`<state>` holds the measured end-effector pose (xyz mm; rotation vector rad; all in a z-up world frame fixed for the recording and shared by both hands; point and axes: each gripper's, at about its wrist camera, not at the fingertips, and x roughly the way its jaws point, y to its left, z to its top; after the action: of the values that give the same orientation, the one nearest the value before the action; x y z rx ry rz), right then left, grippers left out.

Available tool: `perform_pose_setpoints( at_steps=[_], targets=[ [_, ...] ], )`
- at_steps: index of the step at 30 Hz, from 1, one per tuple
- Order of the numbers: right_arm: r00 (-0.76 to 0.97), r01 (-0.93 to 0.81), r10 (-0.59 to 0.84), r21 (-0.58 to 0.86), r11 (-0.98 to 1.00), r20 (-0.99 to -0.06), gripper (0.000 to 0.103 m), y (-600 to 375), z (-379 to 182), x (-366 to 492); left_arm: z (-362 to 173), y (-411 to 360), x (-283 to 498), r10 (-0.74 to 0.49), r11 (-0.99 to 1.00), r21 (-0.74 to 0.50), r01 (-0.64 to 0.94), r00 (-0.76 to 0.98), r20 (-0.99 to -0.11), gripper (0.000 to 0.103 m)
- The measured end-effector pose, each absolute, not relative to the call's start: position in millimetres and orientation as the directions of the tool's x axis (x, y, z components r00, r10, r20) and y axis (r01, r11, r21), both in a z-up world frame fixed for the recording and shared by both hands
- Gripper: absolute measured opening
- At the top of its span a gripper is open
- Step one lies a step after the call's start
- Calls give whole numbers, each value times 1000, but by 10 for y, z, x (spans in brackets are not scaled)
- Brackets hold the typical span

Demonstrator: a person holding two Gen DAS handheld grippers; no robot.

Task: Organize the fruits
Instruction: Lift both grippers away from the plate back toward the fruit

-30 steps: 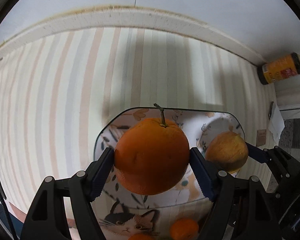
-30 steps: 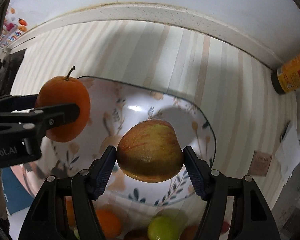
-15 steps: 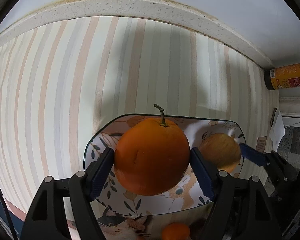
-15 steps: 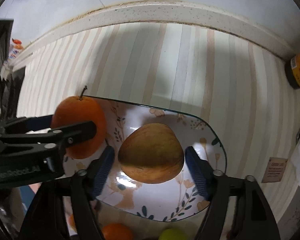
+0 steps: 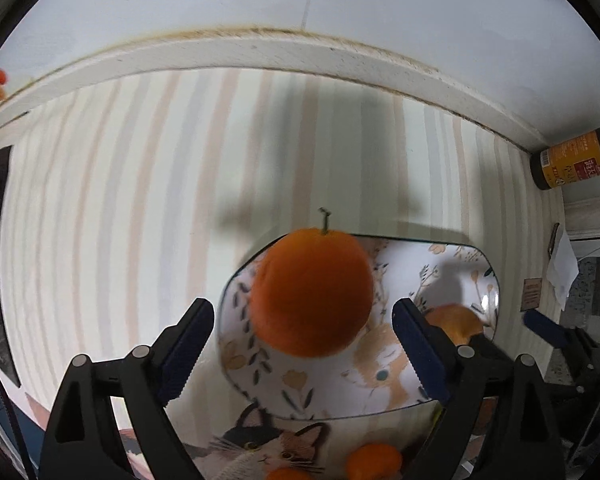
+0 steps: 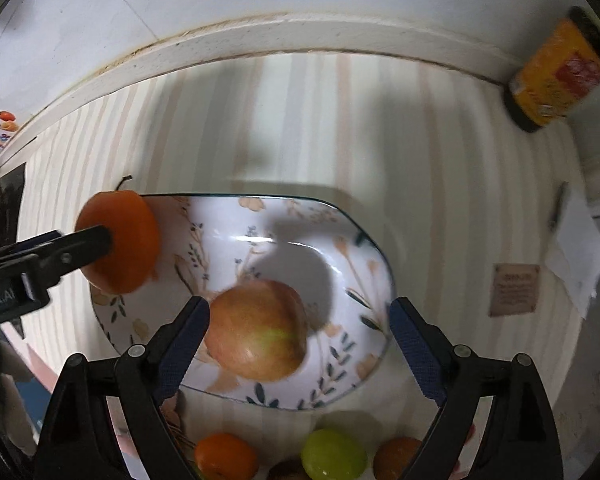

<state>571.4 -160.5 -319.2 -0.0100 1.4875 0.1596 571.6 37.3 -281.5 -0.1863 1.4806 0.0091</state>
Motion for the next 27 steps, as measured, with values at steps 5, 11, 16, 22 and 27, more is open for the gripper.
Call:
perform_pose_setpoints(
  at_steps=[5, 11, 16, 22, 27],
  targets=[
    [124, -101, 67, 55, 993, -990, 93, -1692, -2954, 5436, -2597, 451, 5386, -41, 989, -64, -136, 170, -985, 91],
    [164, -97, 68, 53, 994, -984, 93, -1712, -2693, 5118, -2294, 433, 4971, 7, 993, -23, -113, 254, -967, 91],
    [205, -86, 64, 47, 995, -977, 93, -1678, -2532, 4891, -2078, 415, 4672, 31, 995, 0, -101, 308, -951, 91],
    [267, -60, 68, 54, 997, -961, 93, -1750, -2173, 4567, -1802, 391, 4349, 24, 997, -7, -83, 362, -932, 91],
    [316, -42, 79, 69, 997, -945, 93, -1806, -1869, 4259, -1573, 313, 4090, 8, 999, -13, -52, 400, -917, 91]
  ],
)
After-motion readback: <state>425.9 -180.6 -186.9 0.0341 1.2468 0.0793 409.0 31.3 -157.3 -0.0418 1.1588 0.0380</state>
